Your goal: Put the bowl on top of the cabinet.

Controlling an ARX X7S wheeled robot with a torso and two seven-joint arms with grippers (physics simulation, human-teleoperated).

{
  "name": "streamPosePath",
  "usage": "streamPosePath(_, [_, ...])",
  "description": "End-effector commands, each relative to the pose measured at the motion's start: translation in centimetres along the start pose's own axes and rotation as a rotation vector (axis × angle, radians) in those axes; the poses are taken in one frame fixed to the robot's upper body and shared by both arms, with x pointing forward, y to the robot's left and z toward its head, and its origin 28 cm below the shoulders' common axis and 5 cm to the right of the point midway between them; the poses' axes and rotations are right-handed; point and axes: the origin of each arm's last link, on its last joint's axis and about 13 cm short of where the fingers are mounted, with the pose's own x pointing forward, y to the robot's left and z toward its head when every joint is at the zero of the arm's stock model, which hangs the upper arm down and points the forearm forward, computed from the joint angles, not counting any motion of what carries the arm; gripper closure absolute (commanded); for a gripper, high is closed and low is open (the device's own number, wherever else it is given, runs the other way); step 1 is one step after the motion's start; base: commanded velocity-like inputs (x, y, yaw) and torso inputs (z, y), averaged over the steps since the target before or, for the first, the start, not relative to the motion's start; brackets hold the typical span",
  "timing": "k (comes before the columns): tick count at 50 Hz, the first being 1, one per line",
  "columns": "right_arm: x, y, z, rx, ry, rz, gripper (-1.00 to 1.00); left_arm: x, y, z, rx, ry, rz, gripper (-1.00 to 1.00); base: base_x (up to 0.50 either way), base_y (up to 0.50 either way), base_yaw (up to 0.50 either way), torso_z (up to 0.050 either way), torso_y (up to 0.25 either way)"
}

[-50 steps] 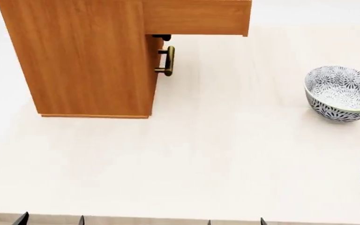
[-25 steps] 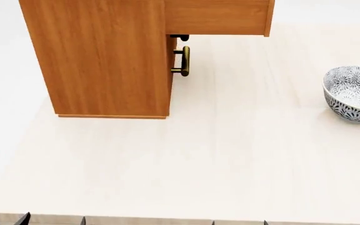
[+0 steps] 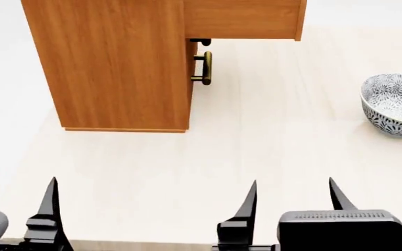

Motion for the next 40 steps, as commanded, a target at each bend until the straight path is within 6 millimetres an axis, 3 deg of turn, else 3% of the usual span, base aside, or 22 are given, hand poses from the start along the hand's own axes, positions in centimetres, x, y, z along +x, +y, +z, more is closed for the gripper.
streamPosePath(1, [-2.4, -0.2, 1.0, -0.033, -0.026, 0.035, -1.0, -2.4, -0.2, 2.0, 0.029, -0.053, -0.014, -1.0, 0.0, 0.0, 0.0, 0.0, 0.0])
streamPosePath(13, [-2.1, 0.0, 0.5, -0.024, -0.023, 0.054, -1.0, -2.6, -0.4, 1.5, 0.046, -0.057, -0.02, -1.0, 0.06, 0.0, 0.0, 0.0, 0.0])
streamPosePath(18, [-1.7, 0.2, 0.5, -0.026, -0.018, 0.057, -1.0, -2.6, -0.4, 0.6, 0.06, -0.042, -0.033, -1.0, 0.41, 0.0, 0.0, 0.0, 0.0])
streamPosePath(40, [-1.6, 0.3, 0.0, -0.019, -0.015, 0.064, -1.0, -3.2, -0.4, 0.0, 0.066, -0.031, -0.043, -1.0, 0.45, 0.0, 0.0, 0.0, 0.0])
